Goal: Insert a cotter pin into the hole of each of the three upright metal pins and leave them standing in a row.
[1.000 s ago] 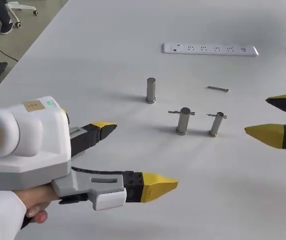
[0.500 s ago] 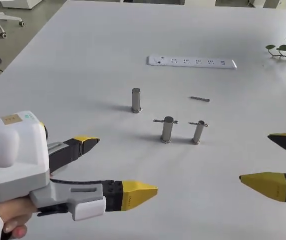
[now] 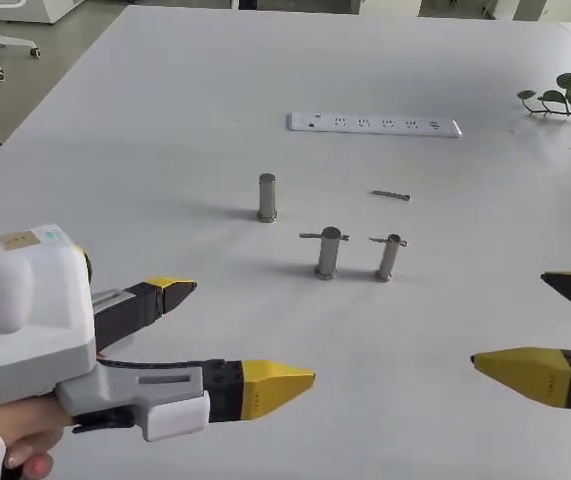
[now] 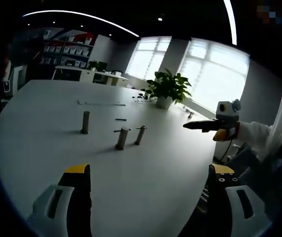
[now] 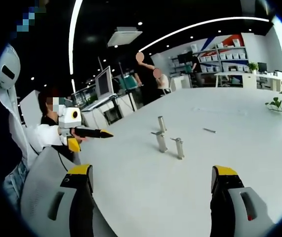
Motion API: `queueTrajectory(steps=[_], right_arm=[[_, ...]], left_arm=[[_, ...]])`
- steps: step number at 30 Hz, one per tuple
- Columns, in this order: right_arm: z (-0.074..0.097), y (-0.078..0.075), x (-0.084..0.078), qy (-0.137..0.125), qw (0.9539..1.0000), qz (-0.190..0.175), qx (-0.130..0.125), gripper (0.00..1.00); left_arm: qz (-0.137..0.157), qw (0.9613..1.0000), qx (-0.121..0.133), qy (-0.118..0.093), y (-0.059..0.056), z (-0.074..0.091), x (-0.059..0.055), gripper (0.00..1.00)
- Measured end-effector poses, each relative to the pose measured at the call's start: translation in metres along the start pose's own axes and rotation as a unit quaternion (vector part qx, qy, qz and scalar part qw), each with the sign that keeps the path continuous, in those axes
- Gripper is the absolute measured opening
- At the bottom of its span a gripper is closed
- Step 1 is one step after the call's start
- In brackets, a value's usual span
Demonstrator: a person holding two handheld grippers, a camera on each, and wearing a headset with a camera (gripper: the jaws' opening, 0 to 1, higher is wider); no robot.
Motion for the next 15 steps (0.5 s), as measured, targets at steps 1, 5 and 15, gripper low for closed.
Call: queueTrajectory(steps=[1, 5, 15], right_arm=[[0.000, 0.001, 0.001, -0.003, 1.0000, 0.000, -0.001, 0.98], [0.001, 0.000, 0.001, -0.005, 0.9999, 0.009, -0.014, 0.98], [0.008, -0.001, -0.008, -0.021, 0.9988, -0.012, -0.041, 0.98]], left_arm=[[0.000, 1.0000, 0.000, 0.000, 0.000, 0.000, 0.000, 0.99], [-0.012, 0.9999, 0.007, -0.006, 0.004, 0.001, 0.004, 0.99], [-0.051, 0.9986, 0.013, -0.003, 0.032, -0.015, 0.039, 0.99]])
Point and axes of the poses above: the centre of the closed fingertips' face, and the gripper's own axes: z roughly backward along the fingers, y roughly to its left, x roughly out of its top, the point moved 9 cm from there along z, roughly backward along the fingers, and after that the axes turned 4 degrees about -x, right-handed, at the moved point
